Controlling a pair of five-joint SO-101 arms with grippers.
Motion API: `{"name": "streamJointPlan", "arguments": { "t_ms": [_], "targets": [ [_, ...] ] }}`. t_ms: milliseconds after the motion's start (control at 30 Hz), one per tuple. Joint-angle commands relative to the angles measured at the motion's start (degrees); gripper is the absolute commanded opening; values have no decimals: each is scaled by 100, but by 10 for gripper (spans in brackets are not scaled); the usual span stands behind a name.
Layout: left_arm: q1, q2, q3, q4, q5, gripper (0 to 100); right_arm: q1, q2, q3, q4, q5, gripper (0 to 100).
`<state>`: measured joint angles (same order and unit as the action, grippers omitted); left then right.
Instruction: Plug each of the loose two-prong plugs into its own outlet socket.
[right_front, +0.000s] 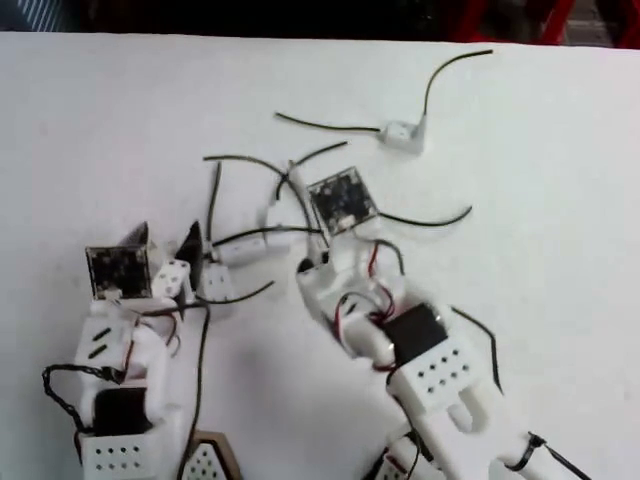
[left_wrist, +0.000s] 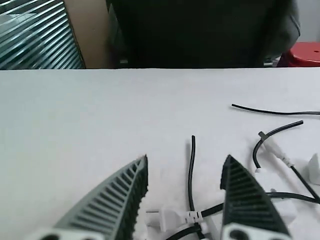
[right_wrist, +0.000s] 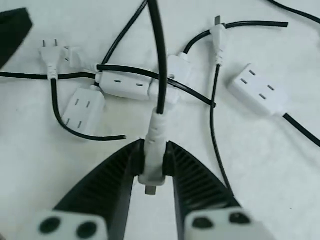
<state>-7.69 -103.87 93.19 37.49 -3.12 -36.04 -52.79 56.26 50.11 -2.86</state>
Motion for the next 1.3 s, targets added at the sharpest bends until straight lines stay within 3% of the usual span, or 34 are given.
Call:
{"name": "streamJointPlan", "arguments": {
  "t_ms": [0, 333, 600, 933, 1033, 1200, 1267],
  "targets": [
    [462, -22, -79, -185, 62, 241, -409, -365, 132, -251, -132, 16],
    [1499, -22, -527, 53, 0, 241, -901, -1042, 501, -242, -132, 16],
    [2149, -22, -545, 316, -475, 241, -1305, -1402, 721, -251, -88, 16],
    [2826, -31, -1538, 1714, -633, 244, -1305, -1385, 730, -215, -88, 16],
    [2712, -22, -1477, 1741, -642, 245, -1279, -1385, 730, -215, -88, 16],
    [1481, -4, -1477, 1785, -668, 251, -673, -1385, 738, -215, -88, 16],
    [1042, 4, -1477, 2022, -1046, 282, -330, -1385, 800, -259, -88, 16]
  ]
}}
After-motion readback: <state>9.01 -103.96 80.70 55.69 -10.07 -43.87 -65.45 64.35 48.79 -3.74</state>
